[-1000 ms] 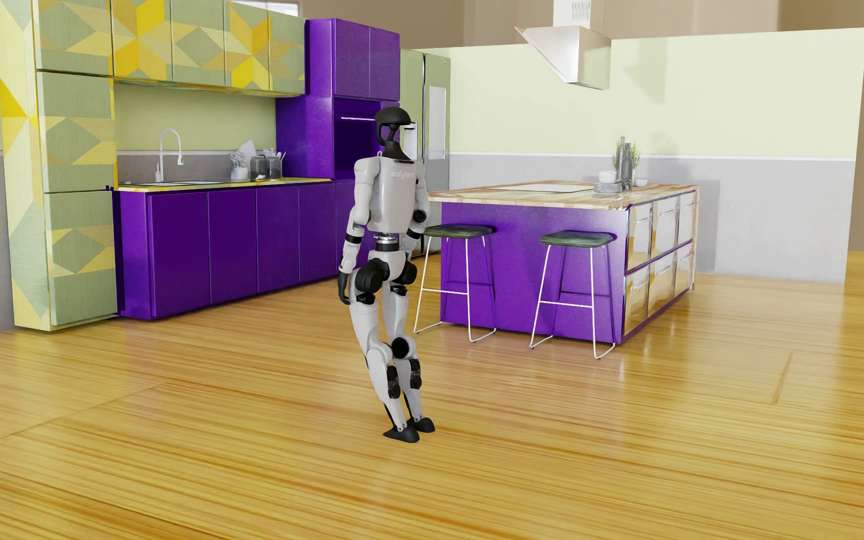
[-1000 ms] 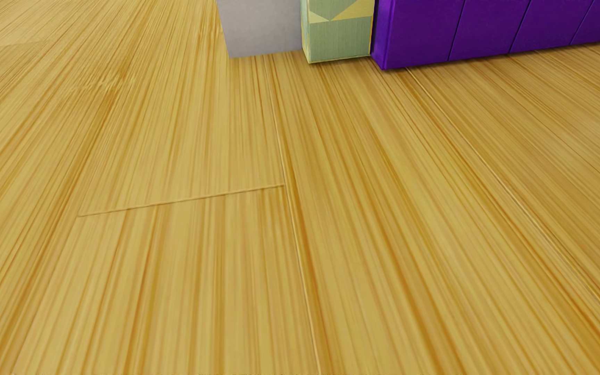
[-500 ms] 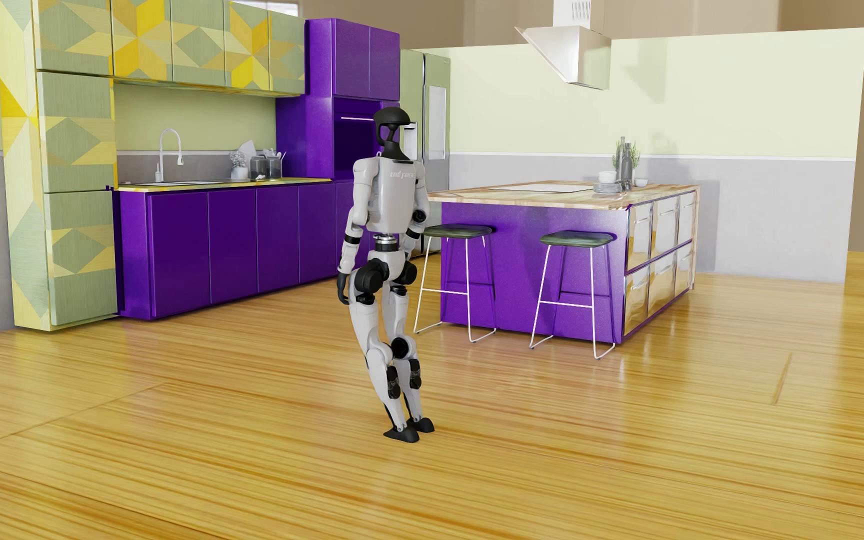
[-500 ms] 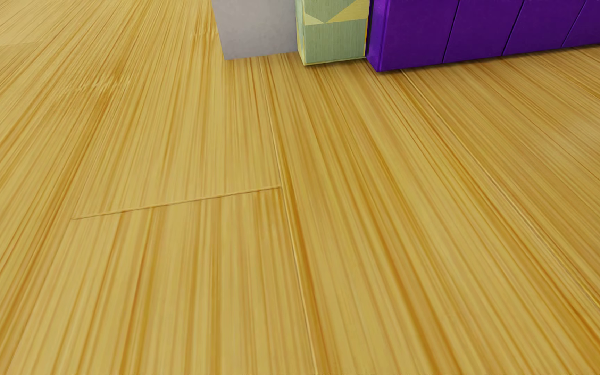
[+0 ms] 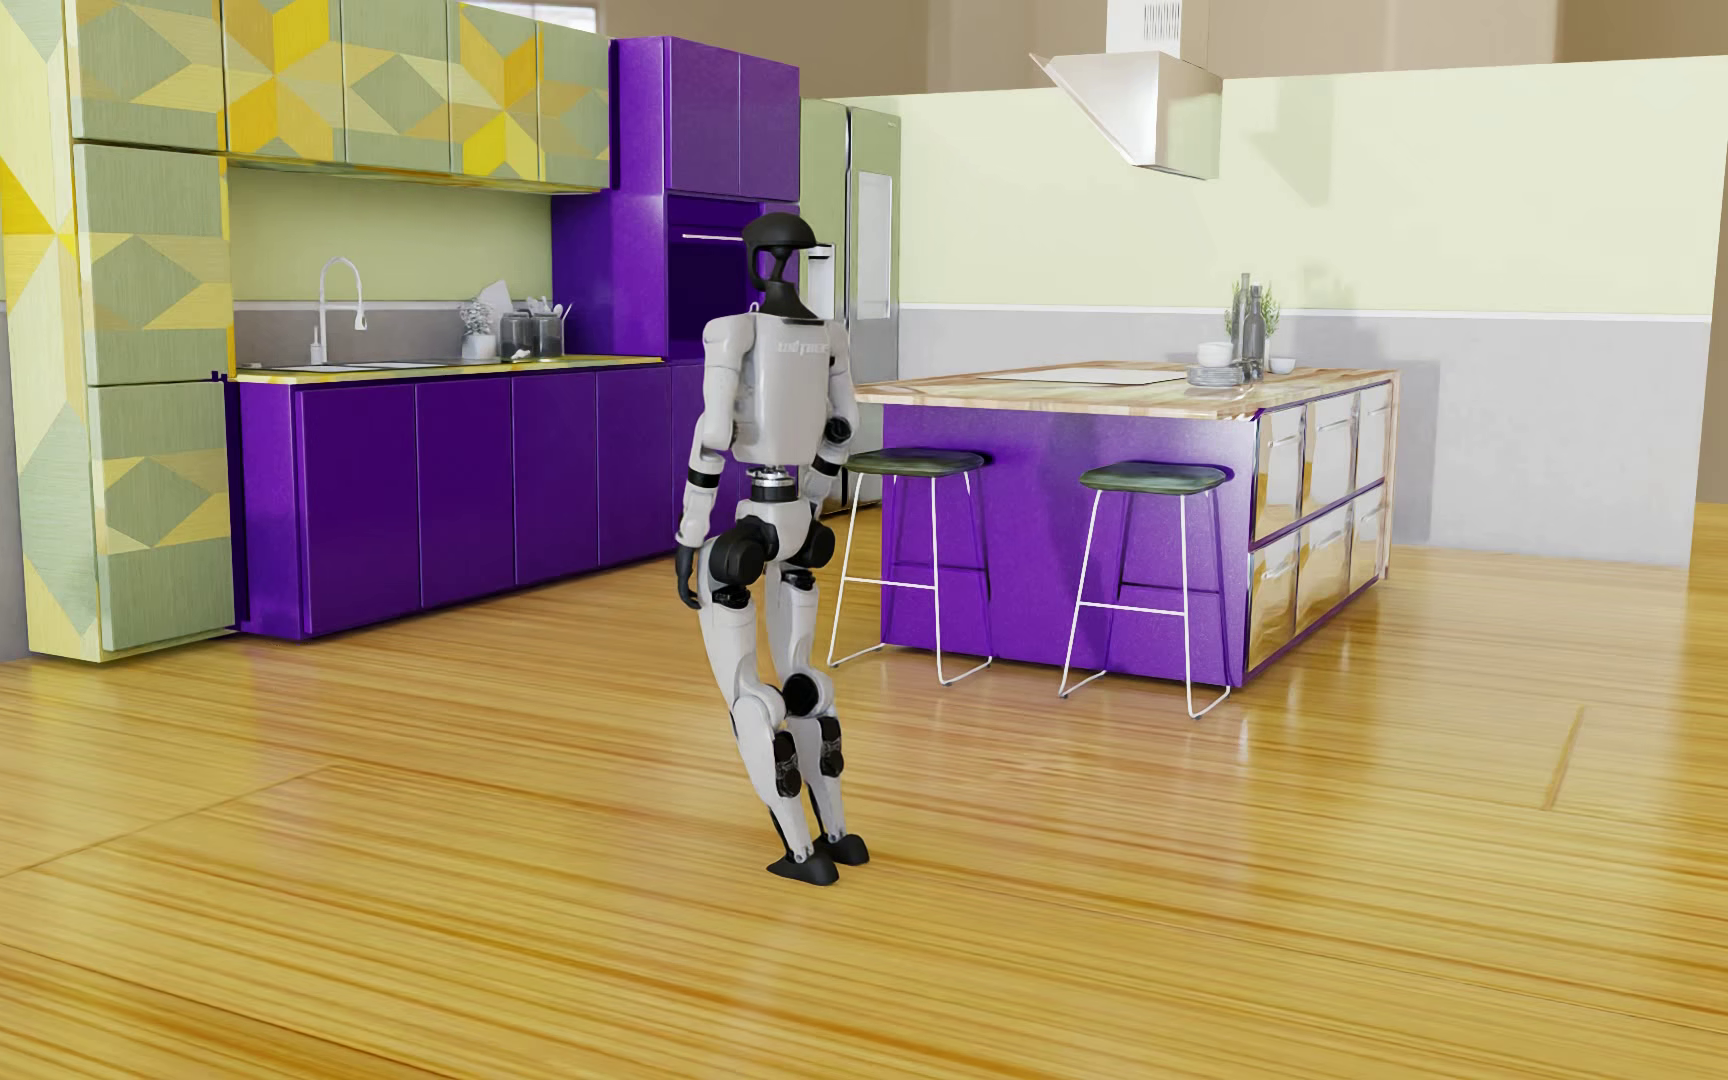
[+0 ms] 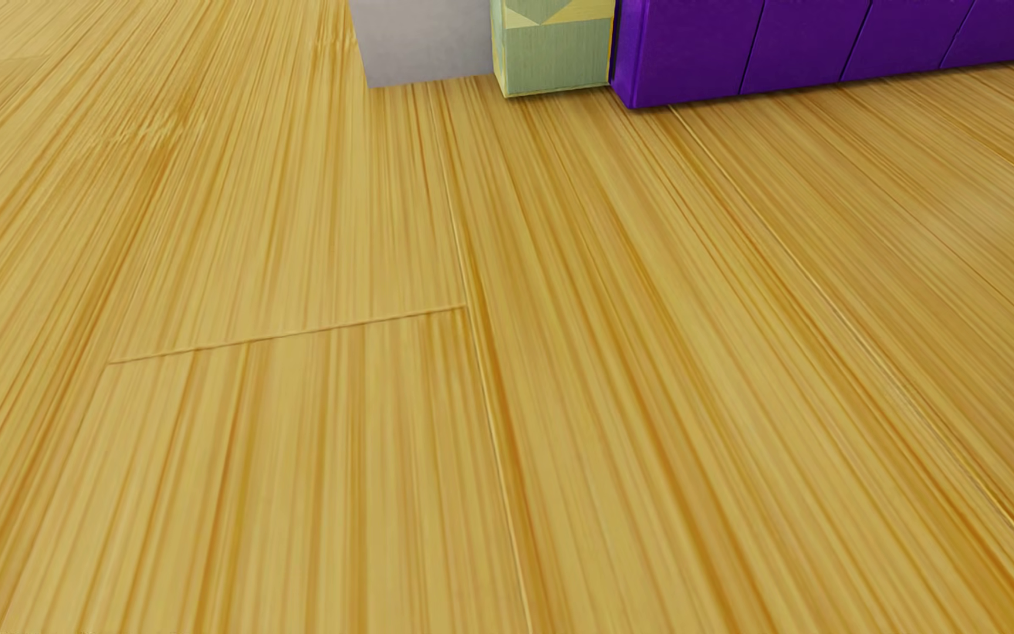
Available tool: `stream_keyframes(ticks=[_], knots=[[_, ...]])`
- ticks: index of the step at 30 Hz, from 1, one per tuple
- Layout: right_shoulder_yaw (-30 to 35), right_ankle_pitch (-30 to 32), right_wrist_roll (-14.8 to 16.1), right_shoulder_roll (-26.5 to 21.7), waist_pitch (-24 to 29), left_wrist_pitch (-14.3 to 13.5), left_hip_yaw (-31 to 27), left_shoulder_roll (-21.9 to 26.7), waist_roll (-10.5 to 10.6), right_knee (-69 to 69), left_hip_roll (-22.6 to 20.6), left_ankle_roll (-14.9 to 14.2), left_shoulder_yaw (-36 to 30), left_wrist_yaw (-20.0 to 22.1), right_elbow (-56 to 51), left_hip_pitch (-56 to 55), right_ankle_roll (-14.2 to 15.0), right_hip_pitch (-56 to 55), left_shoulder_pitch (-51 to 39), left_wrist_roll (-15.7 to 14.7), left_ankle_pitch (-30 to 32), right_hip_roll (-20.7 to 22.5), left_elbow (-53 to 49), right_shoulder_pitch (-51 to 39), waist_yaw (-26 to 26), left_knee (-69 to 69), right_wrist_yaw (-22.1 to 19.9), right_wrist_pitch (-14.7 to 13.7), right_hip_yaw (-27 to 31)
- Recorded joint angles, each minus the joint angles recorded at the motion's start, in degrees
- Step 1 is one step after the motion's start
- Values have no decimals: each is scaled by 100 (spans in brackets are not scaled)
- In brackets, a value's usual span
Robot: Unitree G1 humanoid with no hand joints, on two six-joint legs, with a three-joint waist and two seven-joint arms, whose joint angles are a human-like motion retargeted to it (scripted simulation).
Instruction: Remain stationary
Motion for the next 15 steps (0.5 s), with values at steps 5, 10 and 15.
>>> stream_keyframes(ticks=[5, 10, 15], knots=[[50, 4, 0, 17, 18, 0, 0, 1, -16, -13, 8, 0, 2, 0, -29, -4, 0, 11, -9, 0, 9, 4, -45, -6, -21, -3, 0, 0, 0], [57, 5, 0, 16, 18, 0, 0, 21, -39, -24, 0, 0, -8, 0, -17, -23, 0, 7, 12, 0, 8, -8, -75, 10, -9, 5, 0, 0, 0], [24, 9, 0, 9, 17, 0, 0, 13, -43, -16, -6, 0, 3, 0, -6, -42, 0, -12, 10, 0, 5, -8, -54, 31, -4, 22, 0, 0, 0]])
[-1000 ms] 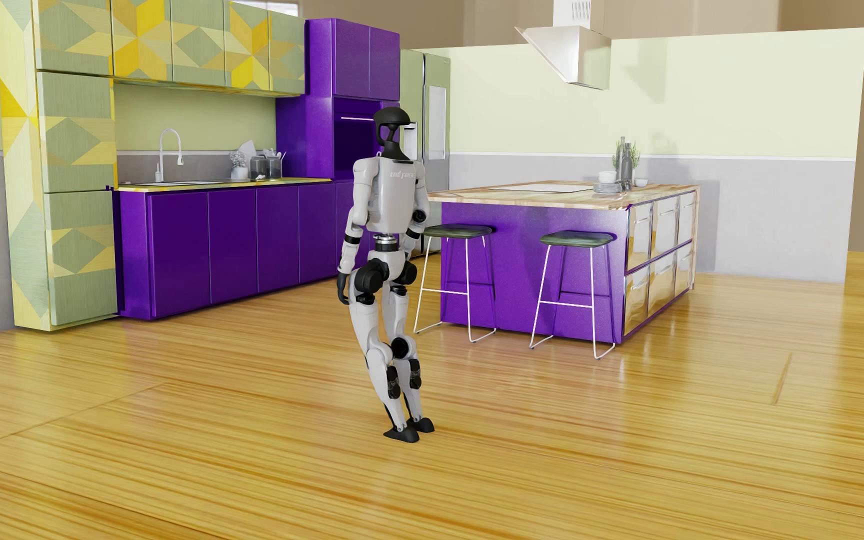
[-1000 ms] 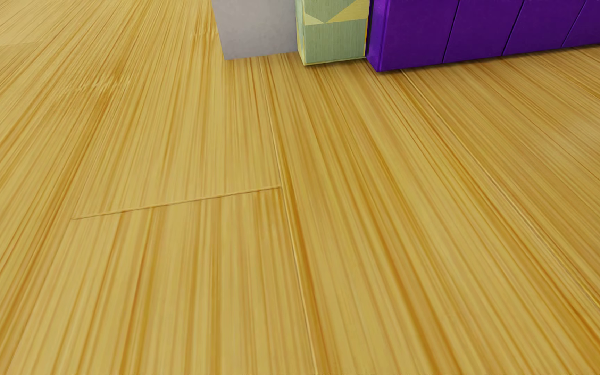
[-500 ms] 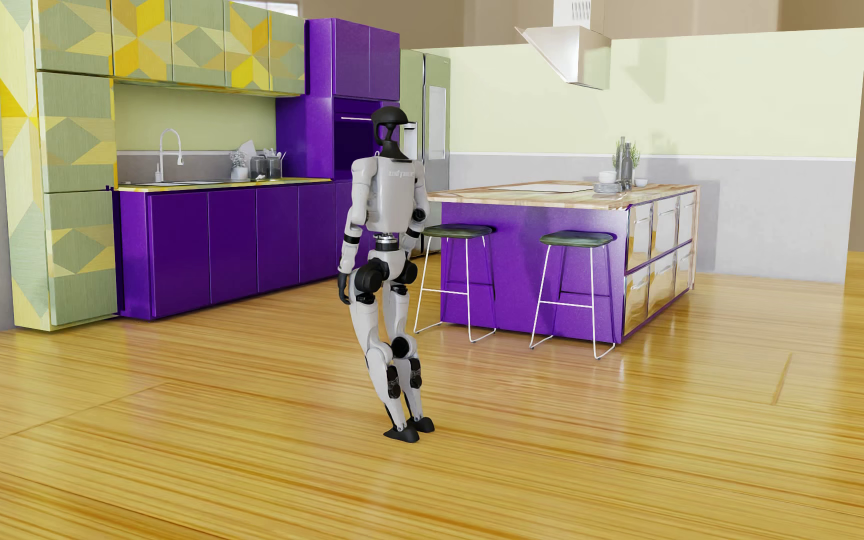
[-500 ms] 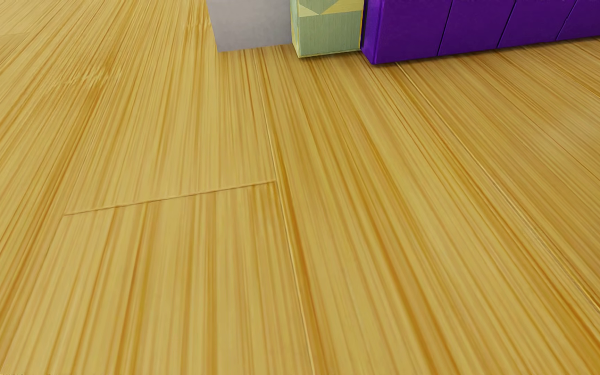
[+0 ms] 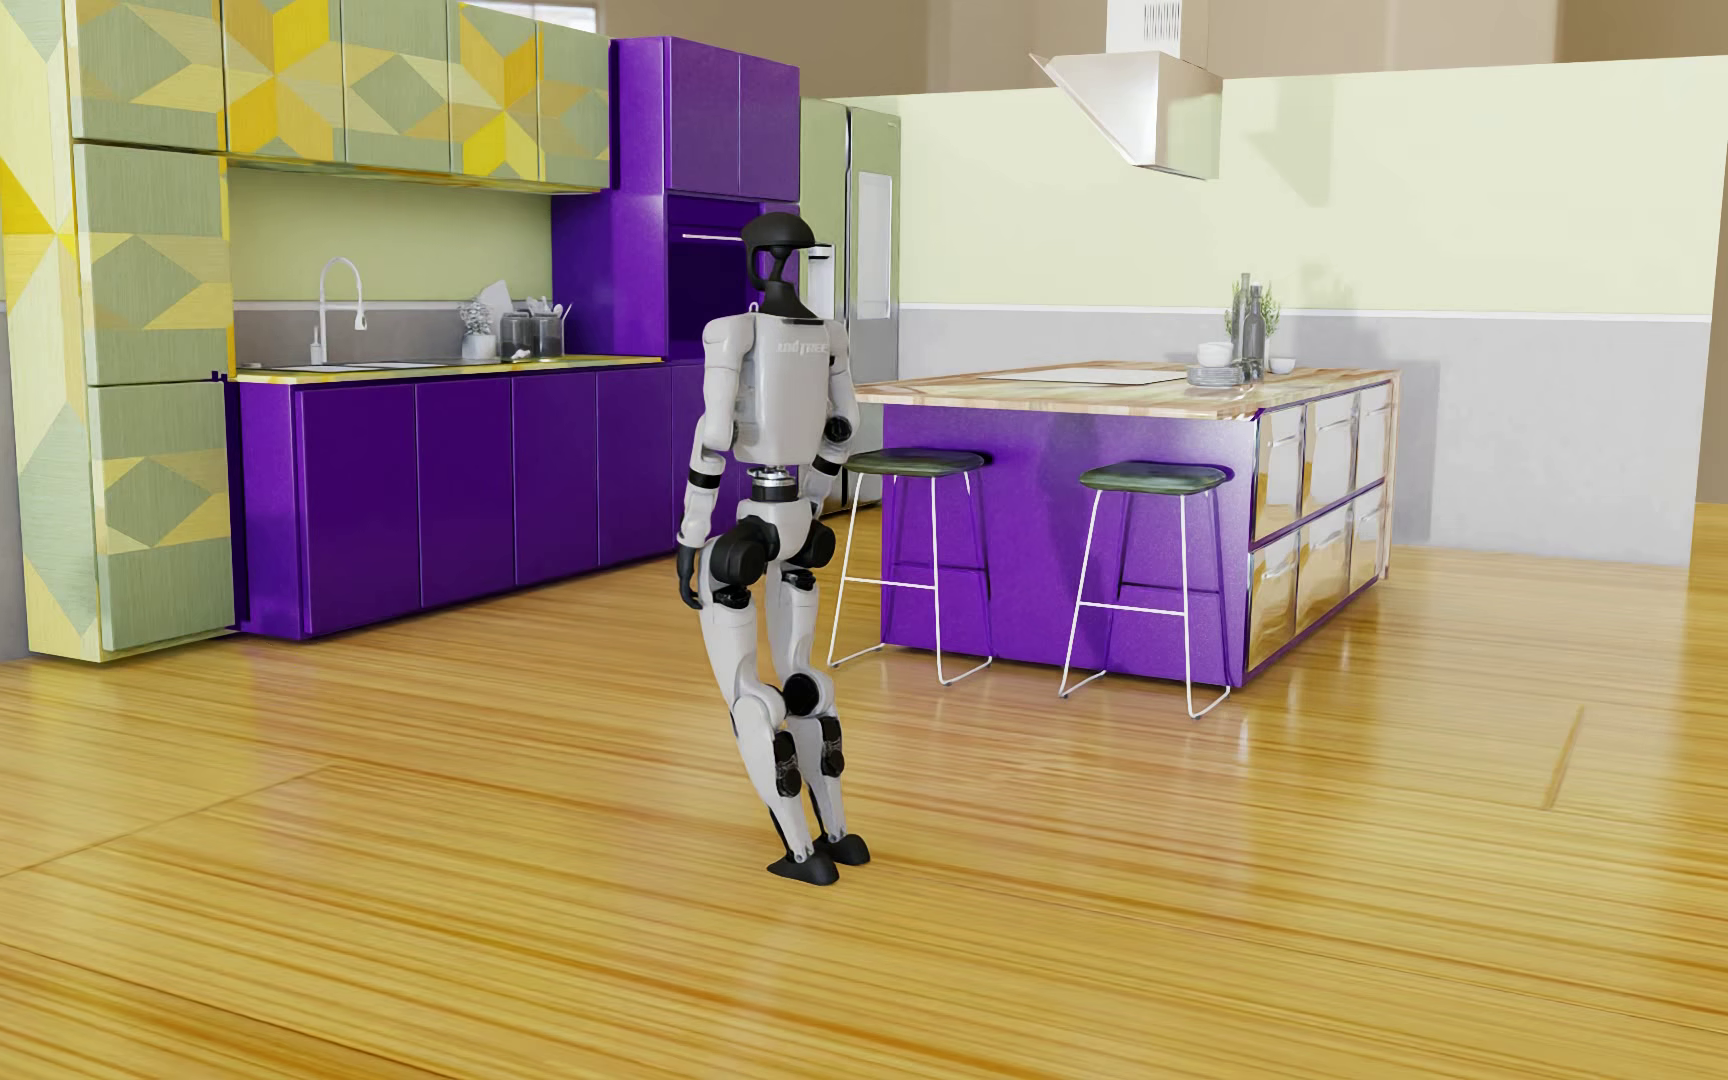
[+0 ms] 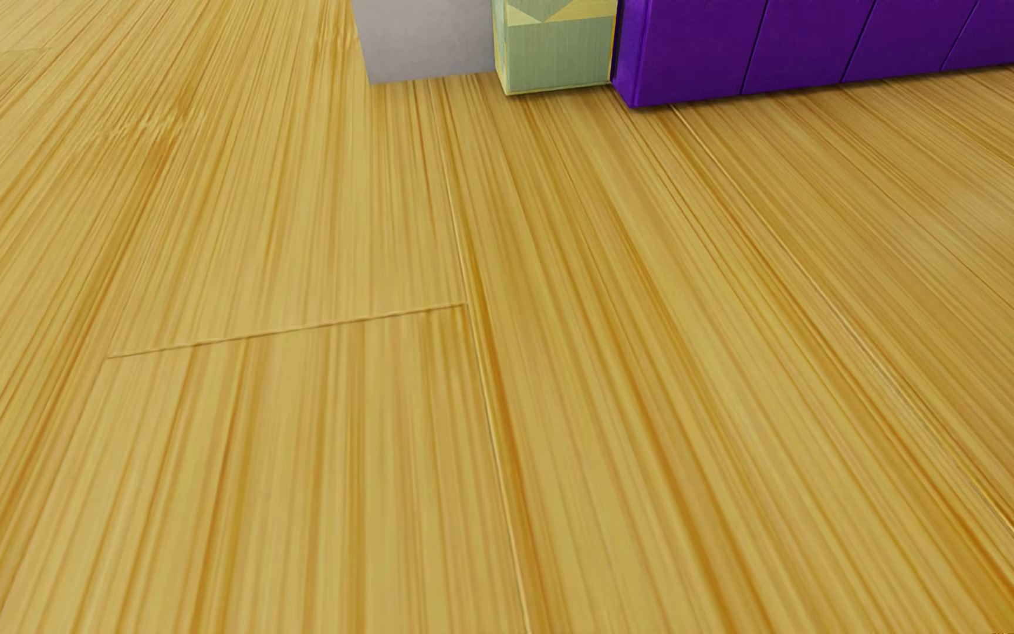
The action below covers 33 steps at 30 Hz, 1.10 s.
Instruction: Remain stationary
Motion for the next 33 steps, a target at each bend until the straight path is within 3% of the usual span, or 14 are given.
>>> stream_keyframes(ticks=[21, 33], knots=[[20, 23, 0, 1, -38, 0, 0, -8, 26, 16, 7, 0, 38, 0, -28, 15, 0, 8, 21, 0, -14, -3, -6, -1, -6, 18, 0, 0, 0], [69, 31, 0, 29, -146, 0, 0, 9, -72, -6, -25, 0, 159, 0, 1, 37, 0, 29, 52, 0, -16, -25, 35, 30, 54, -10, 0, 0, 0]])
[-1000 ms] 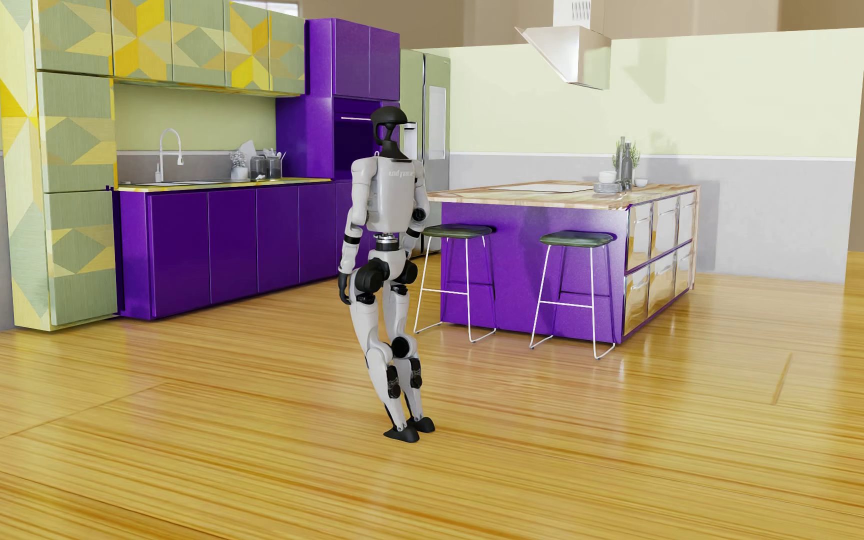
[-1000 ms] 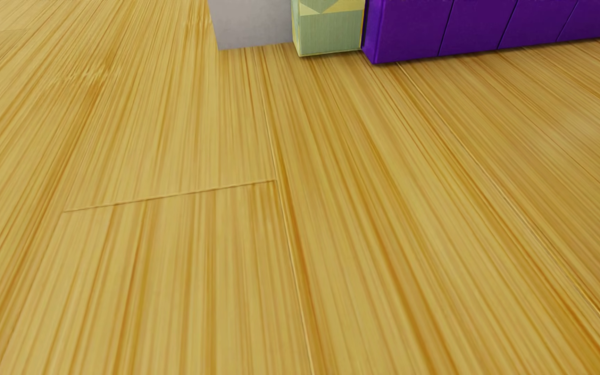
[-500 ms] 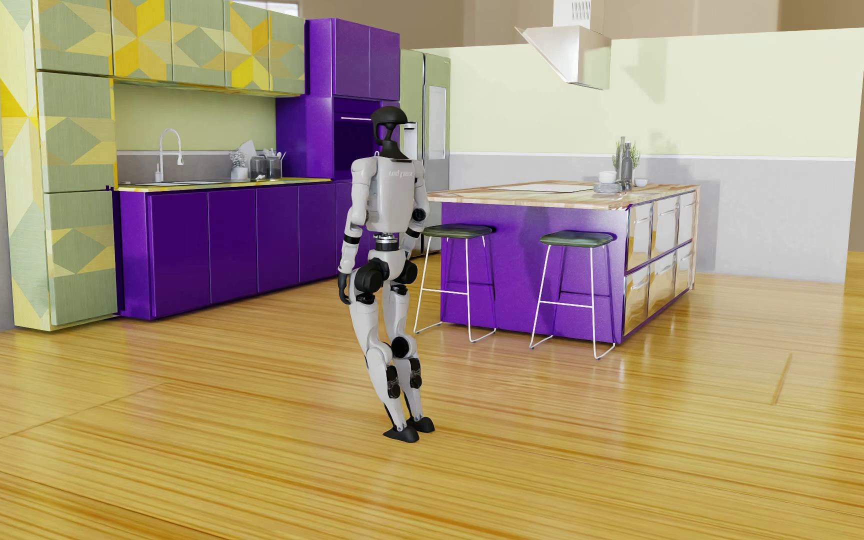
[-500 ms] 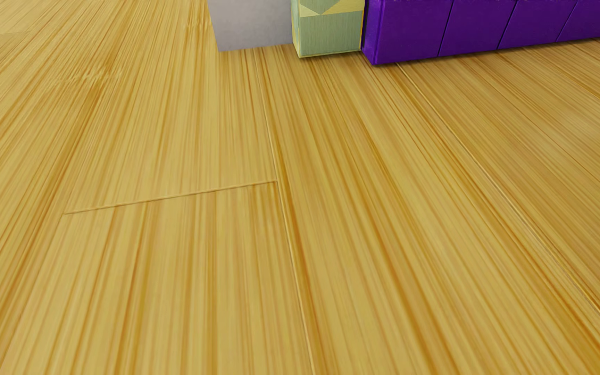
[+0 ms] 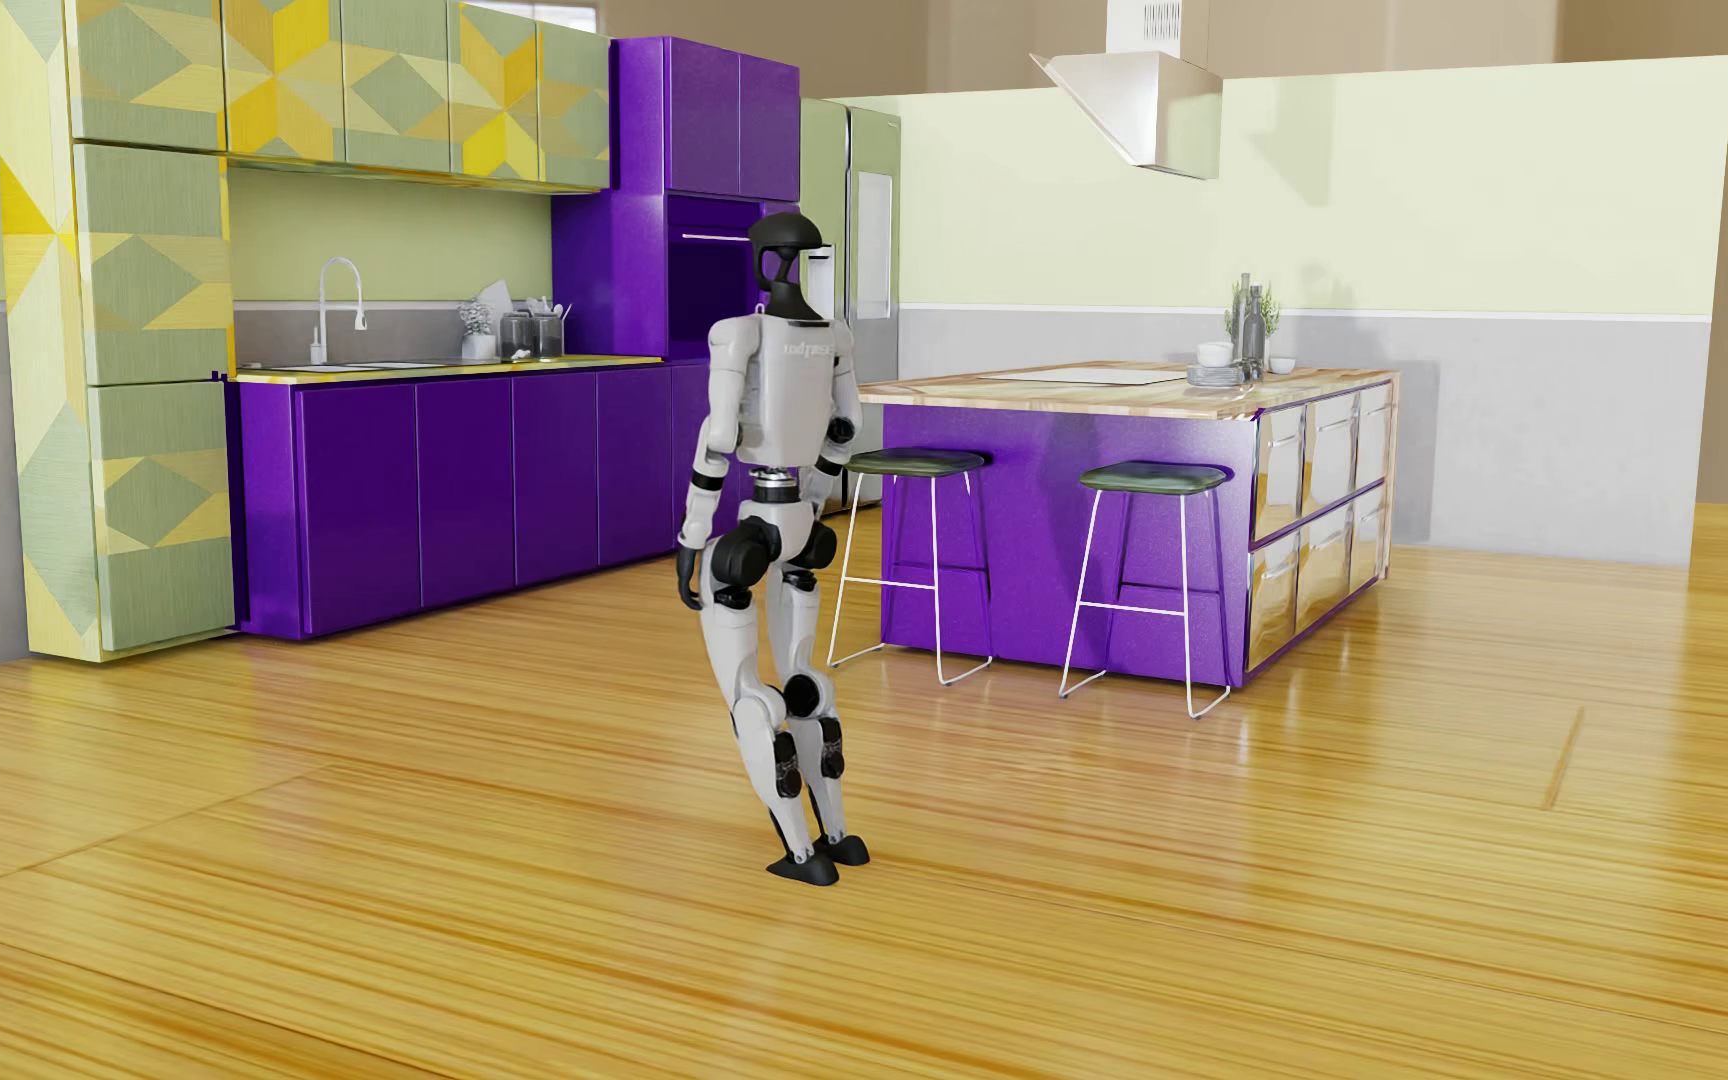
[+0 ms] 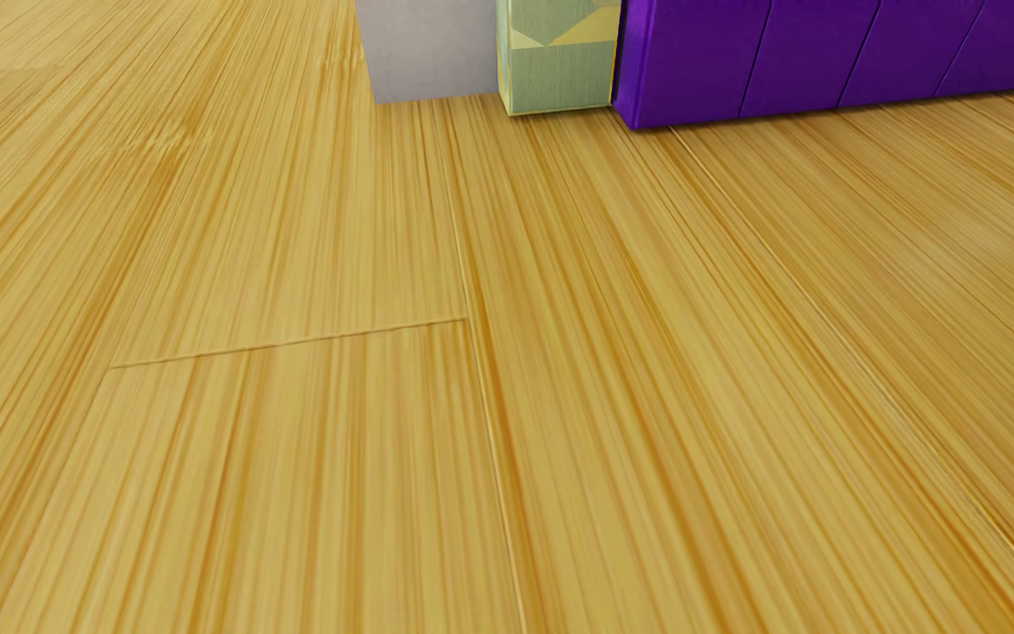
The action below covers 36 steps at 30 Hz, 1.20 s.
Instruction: Remain stationary
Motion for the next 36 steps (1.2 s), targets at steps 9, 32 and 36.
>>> stream_keyframes(ticks=[9, 32, 36], knots=[[56, 40, 0, -18, -3, 0, 0, 11, -10, 10, -13, 0, -69, 0, -8, -38, 0, -41, 29, 0, 0, -28, 40, 23, 5, 15, 0, 0, 0], [-767, 264, 0, -150, 17, 0, 0, 111, -46, 78, -101, 0, 534, 0, -299, -258, 0, -276, 520, 0, -74, -202, -263, 472, -10, 162, 0, 0, 0], [-811, 253, 0, -169, 62, 0, 0, 111, -64, 79, -82, 0, 646, 0, -353, -147, 0, -188, 617, 0, -49, -182, -333, 598, 8, 114, 0, 0, 0]])
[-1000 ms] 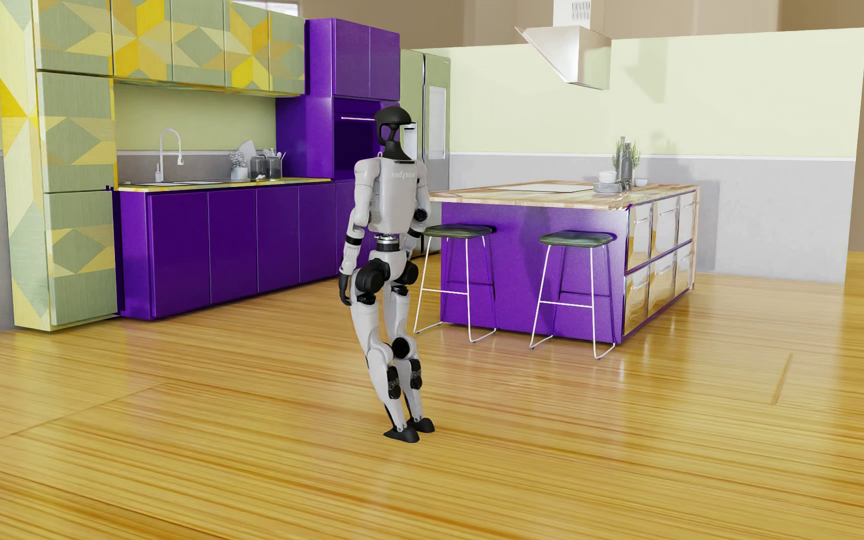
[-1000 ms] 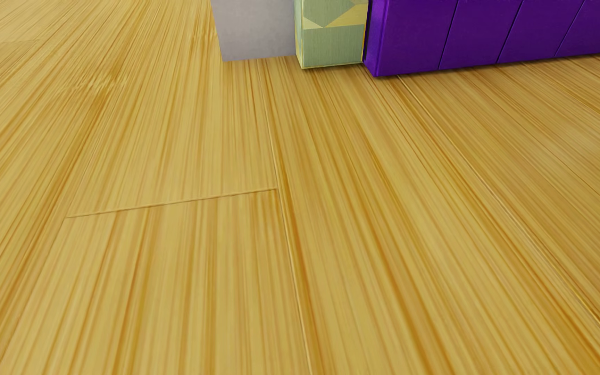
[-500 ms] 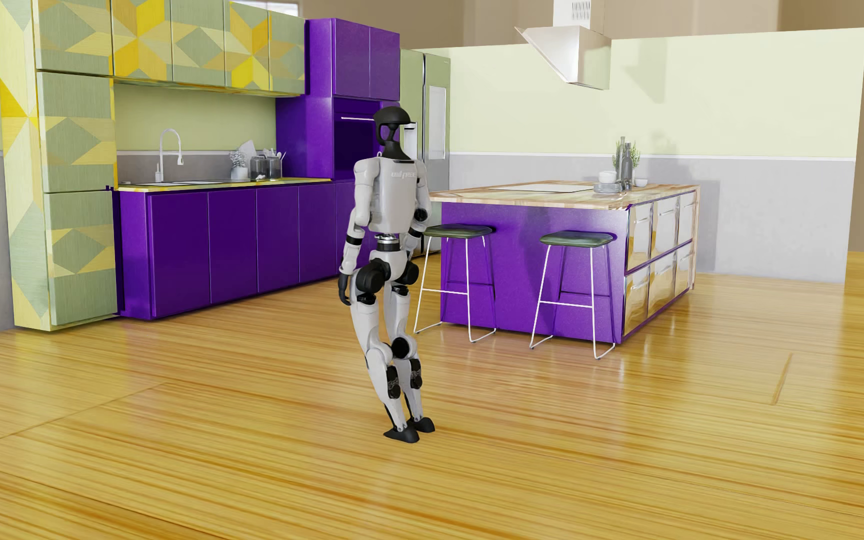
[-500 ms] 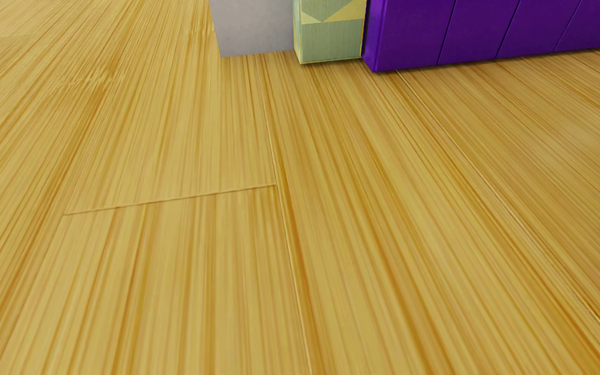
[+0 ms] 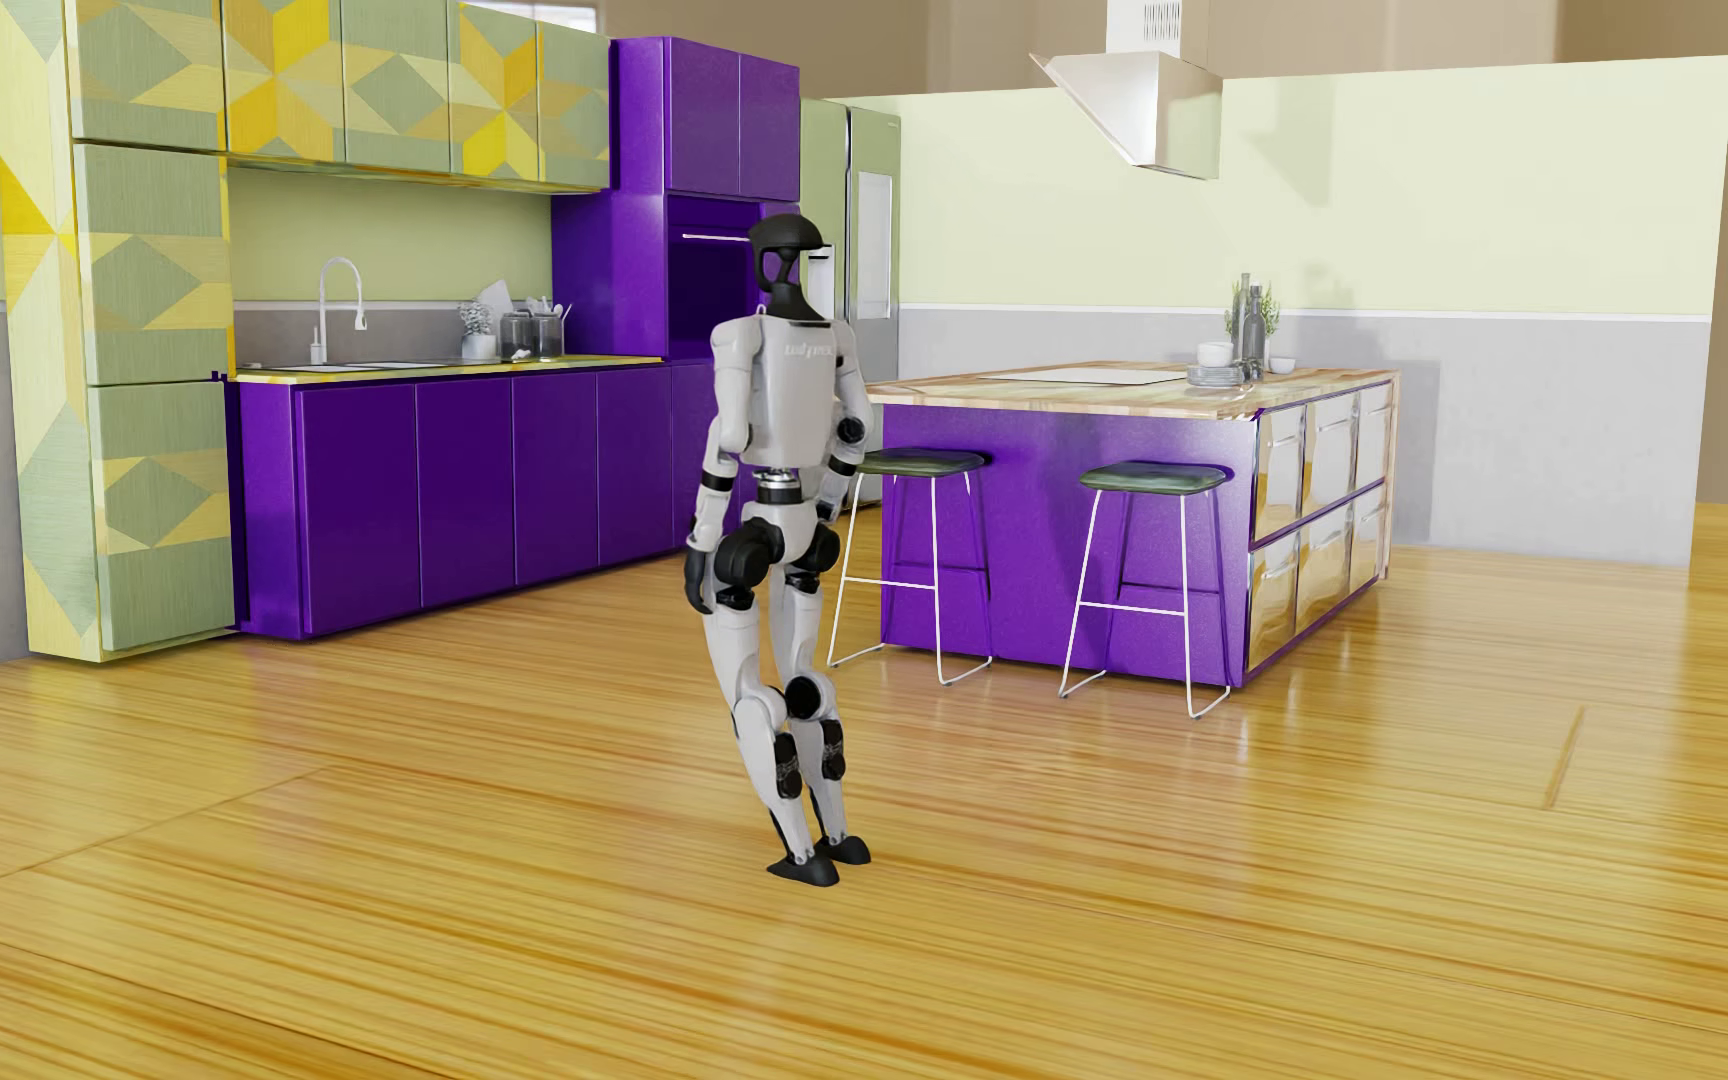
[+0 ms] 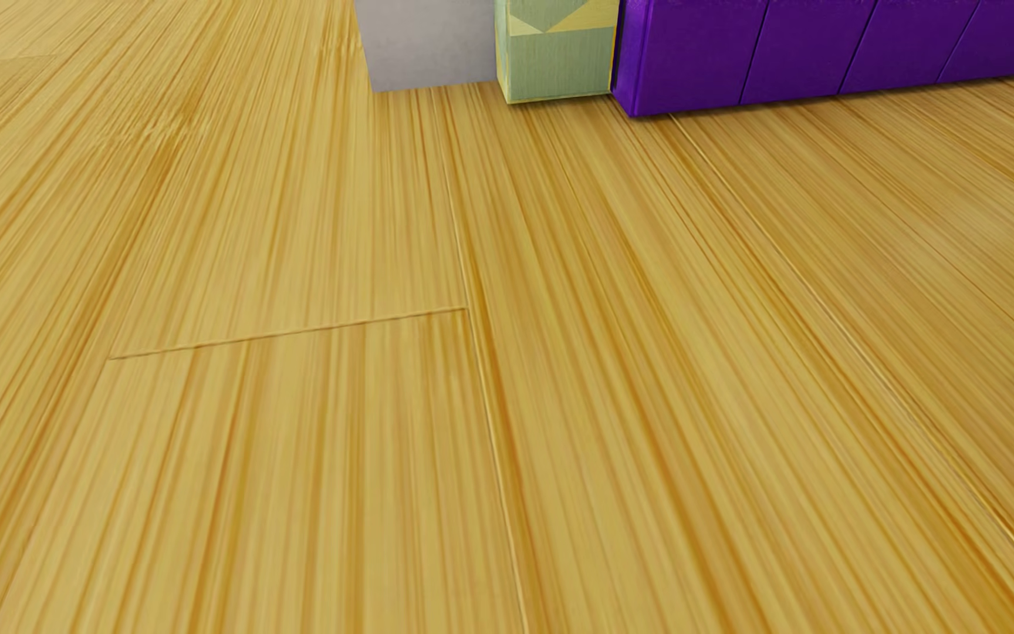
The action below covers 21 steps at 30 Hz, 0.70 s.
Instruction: Remain stationary
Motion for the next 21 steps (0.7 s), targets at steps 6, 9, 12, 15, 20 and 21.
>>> stream_keyframes(ticks=[6, 9, 12, 15, 20, 21], knots=[[-30, 35, 0, 0, -27, 0, 0, 6, -19, 12, -9, 0, 62, 0, -51, -91, 0, -91, -38, 0, 2, -8, -43, -64, -46, 24, 0, 0, 0], [-32, 29, 0, -3, 2, 0, 0, -12, -9, -4, 2, 0, 98, 0, -75, -41, 0, -29, -38, 0, -6, -3, -42, -68, -33, 20, 0, 0, 0], [-27, 21, 0, 28, -19, 0, 0, -14, -8, 6, 10, 0, 88, 0, -52, -71, 0, -63, -49, 0, 14, 11, -37, -86, -16, 21, 0, 0, 0], [41, 11, 0, 27, 5, 0, 0, -19, -22, -2, -8, 0, 45, 0, -83, -1, 0, 2, -14, 0, 7, -18, -54, -42, 4, 4, 0, 0, 0], [-9, 30, 0, 34, -22, 0, 0, -31, -3, 10, -4, 0, 76, 0, -42, -46, 0, -48, 13, 0, 6, -5, -32, -34, -10, 20, 0, 0, 0], [-41, 41, 0, 35, -47, 0, 0, -34, -26, 14, -37, 0, 81, 0, -29, -108, 0, -99, 0, 0, 9, -36, -24, -38, -23, 50, 0, 0, 0]])
